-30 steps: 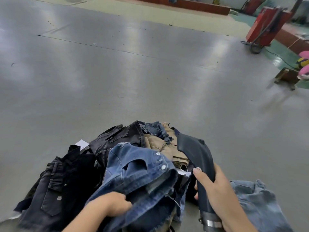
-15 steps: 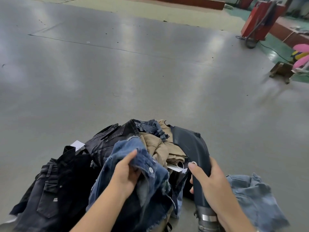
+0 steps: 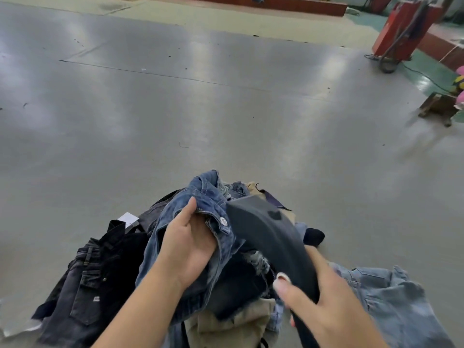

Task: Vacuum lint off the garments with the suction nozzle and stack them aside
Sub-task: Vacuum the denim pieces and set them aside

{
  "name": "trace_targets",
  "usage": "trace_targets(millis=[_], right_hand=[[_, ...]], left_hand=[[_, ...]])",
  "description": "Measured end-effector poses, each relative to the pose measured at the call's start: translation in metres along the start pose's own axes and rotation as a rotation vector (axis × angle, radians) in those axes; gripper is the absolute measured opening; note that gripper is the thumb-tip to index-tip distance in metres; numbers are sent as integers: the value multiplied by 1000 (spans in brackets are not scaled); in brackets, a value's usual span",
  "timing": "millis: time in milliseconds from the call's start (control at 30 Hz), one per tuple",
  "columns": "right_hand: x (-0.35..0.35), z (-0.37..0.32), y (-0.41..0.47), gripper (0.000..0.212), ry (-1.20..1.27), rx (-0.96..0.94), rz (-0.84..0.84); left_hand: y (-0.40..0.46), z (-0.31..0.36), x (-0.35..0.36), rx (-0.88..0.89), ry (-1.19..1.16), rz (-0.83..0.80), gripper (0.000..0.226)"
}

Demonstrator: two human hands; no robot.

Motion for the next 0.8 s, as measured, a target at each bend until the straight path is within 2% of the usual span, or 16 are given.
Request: trace_targets(millis=[67, 167, 367, 400, 467, 500, 533, 567, 600, 633, 667, 700, 733, 800], right_hand=[[11, -3, -3, 33, -65, -2, -77], [18, -5, -3, 34, -119, 16, -108], [13, -17, 6, 28, -105, -38, -15], [7, -18, 6, 26, -109, -48, 16], [-3, -16, 4, 28, -104, -53, 36], [-5, -16, 3, 31, -103, -52, 22], [-4, -15, 2, 33, -112, -49, -3], [-2, -14, 2, 32, -131, -41, -35], [2, -14, 1, 31, -153, -35, -68], [6, -14, 1, 30, -170, -31, -96], [10, -14, 2, 30, -177, -30, -108], [13, -13, 2, 29, -175, -28, -110], [13, -13, 3, 28, -164, -28, -97], [10, -16, 4, 25, -118, -30, -43]], left_hand=[[-2, -1, 0, -5, 35, -4, 51], [-5, -8, -3, -39, 90, -16, 57], [-8, -38, -1, -161, 148, -52, 54], [-7, -35, -2, -143, 160, -33, 57], [-12, -10, 0, 43, 341, 11, 74], [-17, -6, -7, 2, 288, 63, 80], [-20, -5, -5, -75, 90, 64, 79], [-21, 2, -11, -33, 163, 127, 79], [-22, 15, -24, 89, 476, 274, 87], [-14, 5, -18, 134, 572, 208, 95], [-6, -8, -15, 40, 484, 103, 100], [2, -29, -5, -132, 330, -39, 100], [1, -35, 2, -182, 282, -114, 100], [-1, -35, 7, -194, 231, -162, 98]])
Point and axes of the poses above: each hand's wrist, its own y-axis towards the middle knuckle, its own x-axis out of the palm, z = x × y, the point moved 10 cm from there along y, towards the middle knuckle, and after that the axes turned 7 degrees about -x, right-handed, at the moved point
